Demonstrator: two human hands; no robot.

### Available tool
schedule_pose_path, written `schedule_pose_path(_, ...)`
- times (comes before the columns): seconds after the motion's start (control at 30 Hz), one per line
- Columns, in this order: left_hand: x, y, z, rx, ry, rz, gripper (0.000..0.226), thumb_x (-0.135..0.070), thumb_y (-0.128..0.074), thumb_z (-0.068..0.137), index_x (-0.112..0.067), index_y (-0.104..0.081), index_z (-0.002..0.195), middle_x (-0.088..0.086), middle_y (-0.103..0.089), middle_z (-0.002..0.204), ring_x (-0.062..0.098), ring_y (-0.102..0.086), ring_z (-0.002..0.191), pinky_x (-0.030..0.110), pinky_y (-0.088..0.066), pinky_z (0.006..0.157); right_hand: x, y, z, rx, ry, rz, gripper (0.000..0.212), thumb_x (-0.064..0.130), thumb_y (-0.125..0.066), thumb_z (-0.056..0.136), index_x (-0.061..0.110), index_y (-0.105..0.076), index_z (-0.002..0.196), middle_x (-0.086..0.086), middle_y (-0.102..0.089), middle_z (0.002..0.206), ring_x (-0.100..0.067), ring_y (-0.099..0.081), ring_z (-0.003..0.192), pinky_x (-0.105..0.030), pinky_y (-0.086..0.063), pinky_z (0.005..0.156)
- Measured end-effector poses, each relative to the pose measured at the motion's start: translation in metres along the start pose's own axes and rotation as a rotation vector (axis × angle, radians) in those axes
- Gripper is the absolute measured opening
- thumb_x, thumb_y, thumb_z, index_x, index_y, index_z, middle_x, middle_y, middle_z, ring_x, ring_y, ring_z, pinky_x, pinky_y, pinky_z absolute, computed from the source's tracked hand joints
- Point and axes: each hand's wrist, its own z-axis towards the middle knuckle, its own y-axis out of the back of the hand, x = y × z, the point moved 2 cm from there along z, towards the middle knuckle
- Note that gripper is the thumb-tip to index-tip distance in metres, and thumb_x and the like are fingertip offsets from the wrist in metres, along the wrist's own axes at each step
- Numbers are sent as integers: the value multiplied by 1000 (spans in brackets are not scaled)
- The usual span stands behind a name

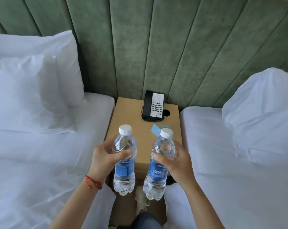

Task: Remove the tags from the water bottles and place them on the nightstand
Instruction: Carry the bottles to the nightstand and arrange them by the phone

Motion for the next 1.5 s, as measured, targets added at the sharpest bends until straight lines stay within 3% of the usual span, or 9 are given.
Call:
schedule_pose_path(0.2, 18, -7, 85, -53, 33, 44, 47, -11, -81, 60, -29, -67, 101, -9, -74, 93, 8, -69, 86, 14, -52, 65, -12, -9, 95, 38, -33, -19, 54, 45, -77, 54, 29, -62, 103, 7, -71, 93, -9, -66, 90, -39, -55, 81)
schedule_pose_path(0.33, 30, -10, 134, -107, 53, 108, 51, -34, -82, 53, -35, -64, 102, -12, -72, 98, 11, -68, 90, 19, -54, 68, -24, -13, 149, 71, -59, -56, 55, 44, -78, 55, 36, -59, 106, 16, -69, 95, -4, -64, 90, -33, -54, 78)
schedule_pose_path(0.47, 50, -6, 172, -154, 95, 137, 52, -38, -81, 50, -43, -63, 99, -14, -71, 96, 12, -68, 90, 20, -55, 70, -43, -25, 187, 73, -96, -110, 62, 33, -84, 57, 32, -55, 112, 10, -67, 102, -9, -63, 97, -36, -53, 84)
schedule_pose_path(0.6, 80, 1, 204, -144, 157, 175, 67, -39, -82, 48, -26, -62, 110, -6, -71, 99, 12, -67, 92, 29, -56, 76, -62, -40, 215, 82, -127, -133, 58, 28, -85, 56, 42, -52, 102, 14, -66, 100, -2, -62, 92, -20, -50, 79)
schedule_pose_path(0.77, 116, 10, 238, -120, 209, 253, 62, -35, -85, 47, -47, -58, 101, -24, -69, 91, -2, -64, 88, 10, -50, 69, -84, -63, 243, 46, -190, -213, 63, 27, -85, 55, 54, -46, 96, 23, -64, 97, 10, -58, 89, -2, -41, 71)
schedule_pose_path(0.87, 137, 18, 252, -131, 244, 293, 63, -26, -88, 49, -44, -58, 102, -20, -67, 95, -4, -63, 89, 5, -47, 69, -98, -77, 257, 32, -219, -245, 67, 23, -84, 55, 58, -43, 93, 24, -61, 96, 14, -55, 88, 0, -39, 69)
schedule_pose_path(1.1, 174, 30, 277, -137, 299, 348, 68, -22, -88, 51, -24, -58, 112, -14, -65, 99, 1, -61, 93, 14, -48, 75, -127, -103, 282, -8, -272, -274, 63, 18, -84, 58, 46, -40, 93, 16, -60, 96, 1, -57, 87, 0, -38, 67)
schedule_pose_path(1.33, 189, 30, 292, -136, 316, 351, 68, -18, -88, 50, -44, -53, 102, -25, -62, 95, -11, -58, 88, 3, -44, 70, -145, -112, 294, -31, -271, -265, 66, 15, -85, 58, 31, -43, 107, 6, -60, 104, -10, -56, 95, -14, -40, 78)
schedule_pose_path(1.5, 198, 26, 297, -113, 330, 336, 66, -18, -87, 52, -33, -55, 108, -22, -62, 100, -4, -59, 93, 5, -45, 73, -157, -116, 301, -32, -265, -264, 66, 16, -85, 59, 30, -43, 109, 13, -57, 103, -3, -54, 93, -2, -37, 76)
